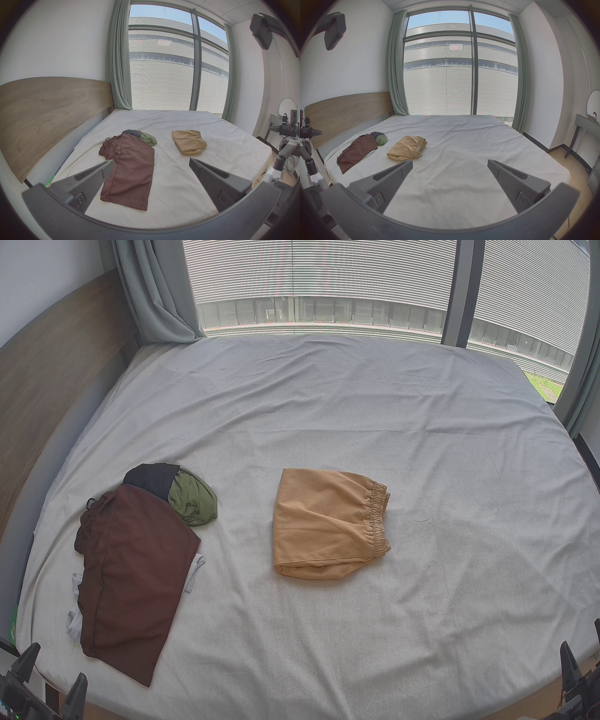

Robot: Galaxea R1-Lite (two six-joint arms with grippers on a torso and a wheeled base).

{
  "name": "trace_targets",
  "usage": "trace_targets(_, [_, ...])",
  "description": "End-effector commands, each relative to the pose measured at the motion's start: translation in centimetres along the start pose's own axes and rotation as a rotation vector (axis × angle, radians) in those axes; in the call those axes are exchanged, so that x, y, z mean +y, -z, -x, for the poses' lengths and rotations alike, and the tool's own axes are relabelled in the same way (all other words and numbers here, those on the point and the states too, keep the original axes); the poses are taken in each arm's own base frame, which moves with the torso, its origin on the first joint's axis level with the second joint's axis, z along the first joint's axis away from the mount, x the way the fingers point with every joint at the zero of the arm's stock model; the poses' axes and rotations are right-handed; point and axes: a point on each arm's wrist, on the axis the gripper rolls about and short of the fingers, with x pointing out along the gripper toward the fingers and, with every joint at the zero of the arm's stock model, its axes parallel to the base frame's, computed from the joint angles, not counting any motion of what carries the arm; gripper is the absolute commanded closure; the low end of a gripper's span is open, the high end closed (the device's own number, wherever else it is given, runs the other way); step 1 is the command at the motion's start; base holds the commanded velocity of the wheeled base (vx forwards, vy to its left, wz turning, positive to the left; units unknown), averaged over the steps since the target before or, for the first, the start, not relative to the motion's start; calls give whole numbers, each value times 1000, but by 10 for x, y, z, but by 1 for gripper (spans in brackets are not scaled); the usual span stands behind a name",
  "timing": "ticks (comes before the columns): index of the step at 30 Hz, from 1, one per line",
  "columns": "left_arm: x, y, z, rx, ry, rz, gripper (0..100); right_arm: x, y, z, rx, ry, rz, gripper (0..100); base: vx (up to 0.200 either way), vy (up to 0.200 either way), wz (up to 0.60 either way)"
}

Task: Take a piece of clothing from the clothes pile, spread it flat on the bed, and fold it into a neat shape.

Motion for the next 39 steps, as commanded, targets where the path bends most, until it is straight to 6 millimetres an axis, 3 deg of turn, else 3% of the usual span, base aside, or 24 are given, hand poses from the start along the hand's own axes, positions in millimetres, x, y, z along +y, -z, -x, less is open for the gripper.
trace_targets(1, [0,4,-2,21,-10,2,0,0,4,0,3,-1,3,0,0,0,0])
trace_targets(39, [-1,4,-2,23,-42,-42,0,1,4,0,-1,-28,20,0,0,0,0])
